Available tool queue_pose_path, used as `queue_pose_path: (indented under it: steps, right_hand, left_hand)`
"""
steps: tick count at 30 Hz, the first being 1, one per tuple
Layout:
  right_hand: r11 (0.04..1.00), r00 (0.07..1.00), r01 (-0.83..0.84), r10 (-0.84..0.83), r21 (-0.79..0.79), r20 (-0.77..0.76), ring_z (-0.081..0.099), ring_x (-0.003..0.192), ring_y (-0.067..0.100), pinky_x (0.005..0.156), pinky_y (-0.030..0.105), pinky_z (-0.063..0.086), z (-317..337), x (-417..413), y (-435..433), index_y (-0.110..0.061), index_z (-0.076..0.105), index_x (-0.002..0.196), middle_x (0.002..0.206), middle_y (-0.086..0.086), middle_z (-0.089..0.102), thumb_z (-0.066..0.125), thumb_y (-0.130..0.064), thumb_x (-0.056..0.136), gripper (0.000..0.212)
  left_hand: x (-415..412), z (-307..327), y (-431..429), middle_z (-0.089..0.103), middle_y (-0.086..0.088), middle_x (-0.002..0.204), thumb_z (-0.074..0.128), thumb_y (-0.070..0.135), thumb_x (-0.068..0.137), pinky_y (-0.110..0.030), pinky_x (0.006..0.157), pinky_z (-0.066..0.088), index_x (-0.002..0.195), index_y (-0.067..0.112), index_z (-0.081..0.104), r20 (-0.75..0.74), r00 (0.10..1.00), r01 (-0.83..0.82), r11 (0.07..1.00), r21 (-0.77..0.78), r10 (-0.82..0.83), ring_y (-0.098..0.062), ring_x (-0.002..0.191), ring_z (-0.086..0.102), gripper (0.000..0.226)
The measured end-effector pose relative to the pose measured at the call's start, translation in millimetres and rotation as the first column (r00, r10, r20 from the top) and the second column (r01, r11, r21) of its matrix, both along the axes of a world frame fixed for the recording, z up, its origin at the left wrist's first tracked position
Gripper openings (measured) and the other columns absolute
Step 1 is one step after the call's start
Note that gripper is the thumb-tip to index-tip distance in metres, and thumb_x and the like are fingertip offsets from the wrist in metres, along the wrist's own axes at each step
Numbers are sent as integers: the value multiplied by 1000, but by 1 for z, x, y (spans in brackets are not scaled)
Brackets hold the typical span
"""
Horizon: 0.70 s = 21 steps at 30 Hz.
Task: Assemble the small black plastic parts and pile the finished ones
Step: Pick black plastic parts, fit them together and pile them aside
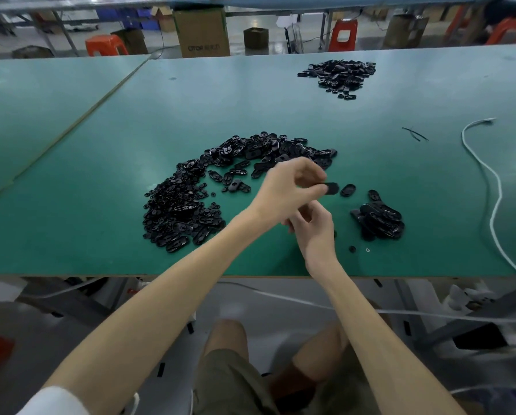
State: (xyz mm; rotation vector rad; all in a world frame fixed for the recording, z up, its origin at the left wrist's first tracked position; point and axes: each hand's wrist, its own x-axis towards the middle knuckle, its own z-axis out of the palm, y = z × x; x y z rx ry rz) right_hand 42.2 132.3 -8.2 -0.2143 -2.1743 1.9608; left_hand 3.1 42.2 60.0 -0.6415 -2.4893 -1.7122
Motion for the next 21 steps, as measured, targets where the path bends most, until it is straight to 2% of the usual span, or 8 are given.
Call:
queue_pose_path:
  steps: [2, 4, 7, 9, 12, 15, 18, 21]
  right_hand:
    - [996, 997, 16, -22, 86, 68, 51, 54, 1, 53, 15, 40, 0, 1, 0, -12, 60, 80, 59, -12, 60, 53, -1, 94, 19]
    - [988, 999, 15, -23, 154, 48, 57, 84, 6, 67, 16, 47, 3, 4, 2, -15, 59, 96, 78, -8, 59, 52, -2, 100, 15]
    - [989, 999, -12, 4, -147, -51, 52, 110, 15, 92, 17, 48, 9, 10, 7, -9, 49, 132, 111, 5, 54, 28, -15, 113, 29]
    - [990, 998, -54, 56, -126, 7, 58, 101, 18, 91, 30, 53, 6, 13, 7, 5, 52, 137, 113, 12, 58, 36, -5, 111, 32]
    - [997, 994, 72, -70, -23, 85, 58, 78, 12, 77, 34, 52, 2, 10, 3, 1, 67, 110, 92, 4, 64, 57, 7, 97, 17]
    - [995, 999, 31, -30, -95, 17, 54, 60, 11, 62, 29, 45, 5, 6, 3, -3, 65, 88, 69, -1, 65, 57, 1, 97, 13]
    - [991, 1000, 14, -14, -130, -5, 65, 66, 5, 61, 22, 51, 4, 6, 2, -7, 69, 101, 79, 0, 72, 57, 1, 100, 15]
    - [989, 1000, -6, 5, -145, -10, 66, 68, 5, 62, 22, 52, 1, 6, 2, -8, 69, 103, 83, 1, 73, 57, 2, 100, 16]
  left_hand:
    - [-1, 6, 24, 78, -1, 91, 77, 5, 86, -19, 81, 56, 96, 10, 74, 6, 998, 66, 994, -87, -66, -12, 85, 73, 12]
    - [-3, 7, 48, 77, -7, 93, 77, 4, 87, -25, 78, 59, 99, 6, 74, 41, 993, 113, 984, -137, -108, -18, 85, 73, 12]
    - [-5, 2, 73, 75, -7, 99, 76, 10, 90, -29, 77, 59, 108, 7, 73, 110, 984, 163, 967, -197, -143, -15, 75, 67, 18]
    - [-6, -2, 78, 71, -5, 109, 73, 15, 93, -23, 86, 52, 113, 10, 72, 76, 989, 144, 958, -248, -129, -10, 80, 62, 21]
    - [-9, -3, 67, 71, -4, 117, 65, 8, 95, -9, 83, 43, 116, 10, 73, -11, 999, 28, 967, -254, -32, -7, 86, 60, 22]
    - [-22, -4, 34, 69, -7, 117, 57, 1, 94, -23, 94, 48, 114, 11, 72, -52, 987, -161, 949, -271, 153, -14, 93, 62, 27]
    - [-40, -13, -16, 63, -13, 119, 55, 3, 97, -32, 97, 48, 114, 8, 69, -109, 929, -366, 832, -417, 354, -19, 98, 59, 22]
    - [-49, -29, -66, 53, -18, 127, 58, 11, 101, -39, 99, 48, 119, 3, 62, -177, 851, -493, 637, -592, 494, -29, 112, 54, 20]
